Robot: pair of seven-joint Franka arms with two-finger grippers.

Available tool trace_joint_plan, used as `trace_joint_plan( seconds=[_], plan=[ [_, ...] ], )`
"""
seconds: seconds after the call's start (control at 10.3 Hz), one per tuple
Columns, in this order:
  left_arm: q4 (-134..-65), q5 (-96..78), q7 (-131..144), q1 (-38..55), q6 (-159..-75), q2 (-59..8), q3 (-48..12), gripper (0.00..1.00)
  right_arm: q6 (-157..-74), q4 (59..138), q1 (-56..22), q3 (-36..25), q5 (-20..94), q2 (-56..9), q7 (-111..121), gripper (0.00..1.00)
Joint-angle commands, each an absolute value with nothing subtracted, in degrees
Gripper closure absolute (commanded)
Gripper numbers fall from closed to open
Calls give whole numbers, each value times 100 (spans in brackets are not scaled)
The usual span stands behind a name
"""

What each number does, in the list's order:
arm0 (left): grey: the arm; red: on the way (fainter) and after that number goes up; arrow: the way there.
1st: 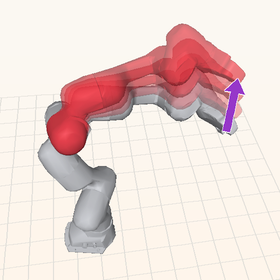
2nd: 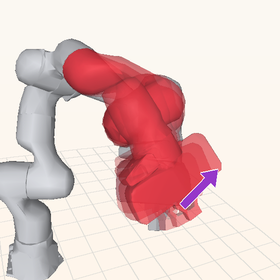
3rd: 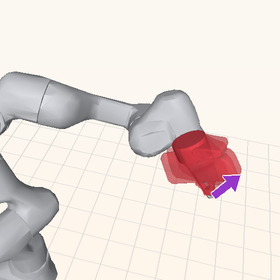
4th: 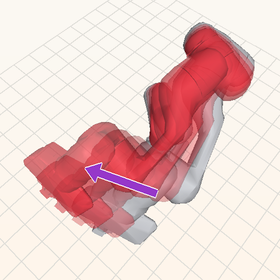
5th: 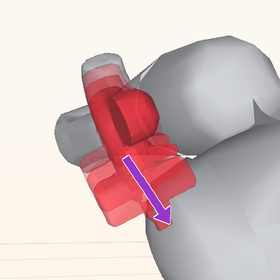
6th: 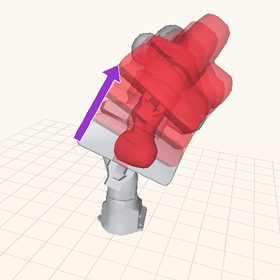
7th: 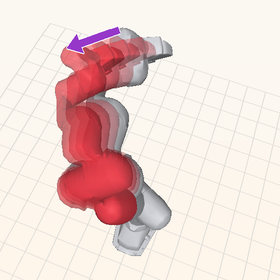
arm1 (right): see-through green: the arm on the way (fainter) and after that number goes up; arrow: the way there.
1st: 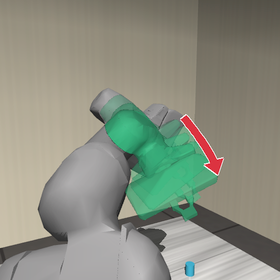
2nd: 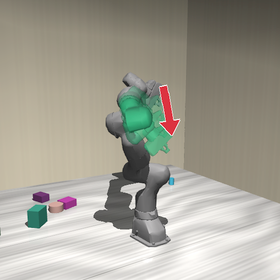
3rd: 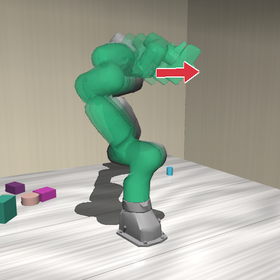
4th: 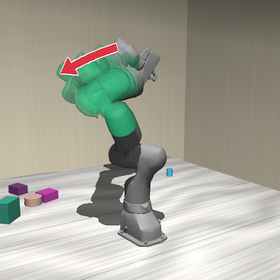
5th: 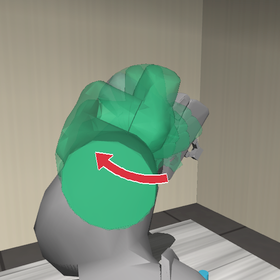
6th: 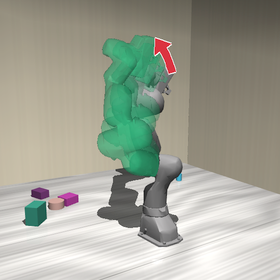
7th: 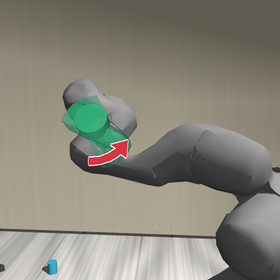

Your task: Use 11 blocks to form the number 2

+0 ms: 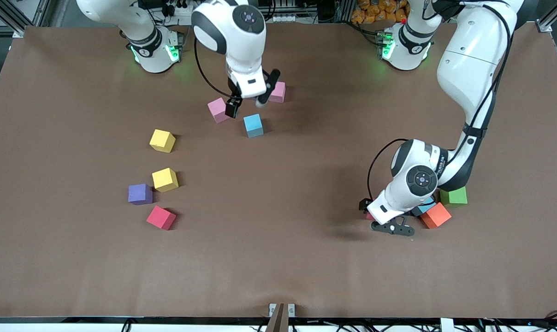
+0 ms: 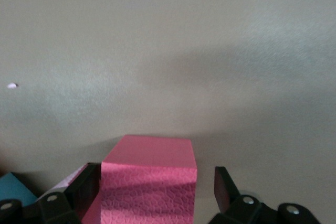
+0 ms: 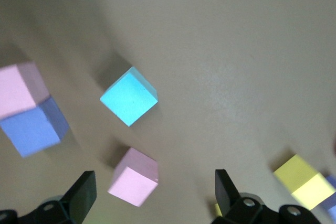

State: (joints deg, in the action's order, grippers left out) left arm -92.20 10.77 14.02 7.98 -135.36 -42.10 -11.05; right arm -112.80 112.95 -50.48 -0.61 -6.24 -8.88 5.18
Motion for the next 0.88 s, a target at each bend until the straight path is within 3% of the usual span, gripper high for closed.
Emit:
trace_joint_plan(
  seconds=[0.0,0.19,0.39,0.58,0.78],
  plan=[
    [-9386,949,1677,879,-13544,-4157,-1037,48,-11651,11223,-5027,-62,-352,-1116,-1162,0],
    [-9509,967,2614,975,-13535,-4122,-1098,100,-12948,11949,-4922,-53,-90,-1143,-1809,0],
    [-9693,976,3721,1037,-13526,-3921,-1256,100,-14538,12854,-4922,-62,447,-1177,-1819,0],
    [-9974,984,4872,1028,-13491,-3658,-1502,100,-15324,13243,-4974,-53,536,-1318,-2238,0],
    [-10168,993,5237,967,-13474,-3481,-1722,100,-15530,13307,-5158,-44,536,-1423,-2767,0]
  ],
)
